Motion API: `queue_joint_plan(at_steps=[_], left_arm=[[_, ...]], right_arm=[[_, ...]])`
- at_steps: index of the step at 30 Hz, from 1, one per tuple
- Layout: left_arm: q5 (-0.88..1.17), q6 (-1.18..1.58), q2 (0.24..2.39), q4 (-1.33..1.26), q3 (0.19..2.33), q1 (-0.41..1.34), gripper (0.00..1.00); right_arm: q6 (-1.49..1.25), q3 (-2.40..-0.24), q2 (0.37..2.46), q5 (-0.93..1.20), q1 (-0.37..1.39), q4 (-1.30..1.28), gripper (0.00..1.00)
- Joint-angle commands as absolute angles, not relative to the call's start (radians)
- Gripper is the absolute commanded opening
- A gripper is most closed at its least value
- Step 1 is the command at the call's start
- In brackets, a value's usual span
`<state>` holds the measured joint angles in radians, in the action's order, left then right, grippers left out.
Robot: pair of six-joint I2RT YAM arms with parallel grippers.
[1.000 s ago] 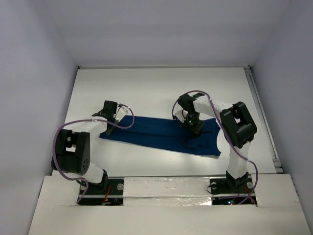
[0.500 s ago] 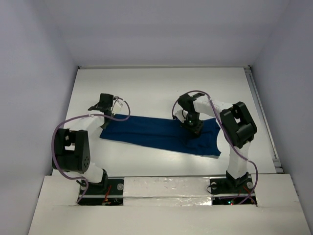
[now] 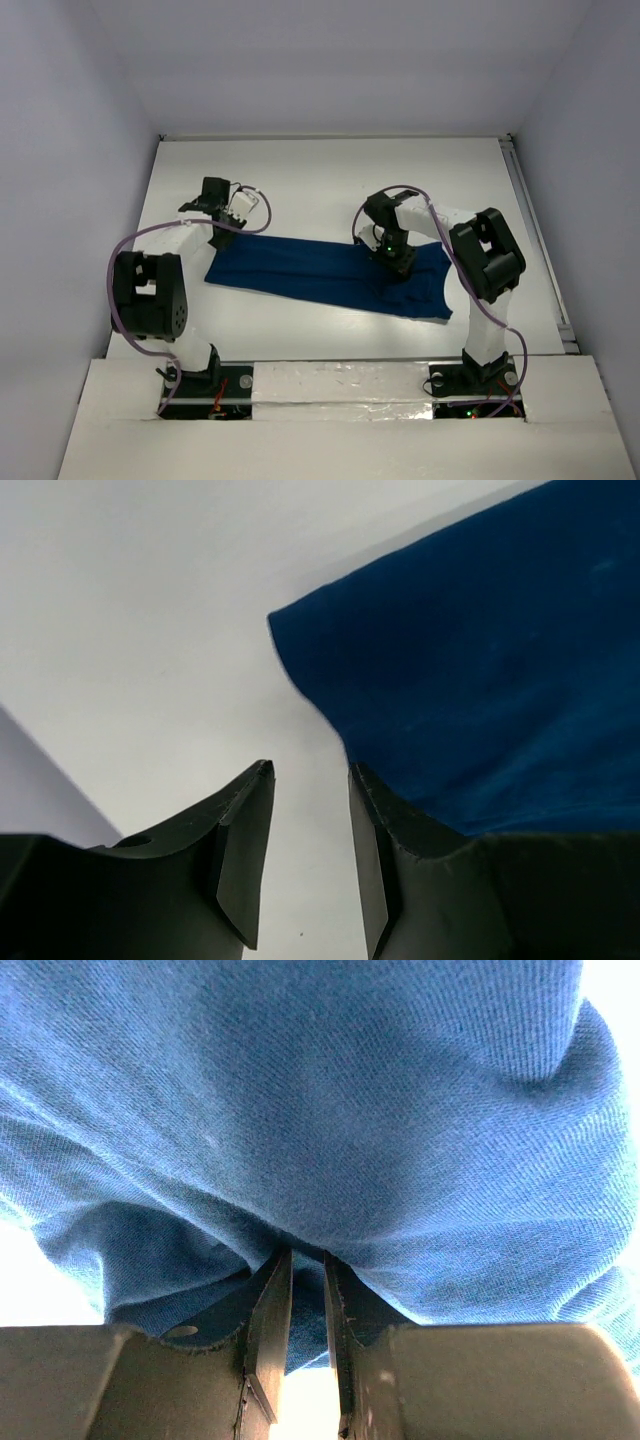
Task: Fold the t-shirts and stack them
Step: Fold the other side of the tshirt into a rectangle
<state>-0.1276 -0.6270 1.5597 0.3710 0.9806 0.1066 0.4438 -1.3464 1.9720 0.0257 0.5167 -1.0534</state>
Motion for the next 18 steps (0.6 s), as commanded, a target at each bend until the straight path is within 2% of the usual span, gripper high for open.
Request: queue_joint_plan(at_steps=[1, 6, 18], left_arm=[[-0.002, -0.588, 1.600, 0.423, 1.052, 0.078, 0.34], [0.151, -0.531, 1.675, 0.443, 1.134, 0.028, 0.35], [0.293, -0.511, 1.749, 0.494, 1.203, -0.057, 0.34]], right_arm=[[0.442, -1.312, 1.999, 0.021, 0.515, -1.003, 0.26], [0.442, -1.307, 2.003, 0.028, 0.515, -0.997, 0.26], [0.445, -1.304, 2.002, 0.032, 0.515, -0.988, 0.25]])
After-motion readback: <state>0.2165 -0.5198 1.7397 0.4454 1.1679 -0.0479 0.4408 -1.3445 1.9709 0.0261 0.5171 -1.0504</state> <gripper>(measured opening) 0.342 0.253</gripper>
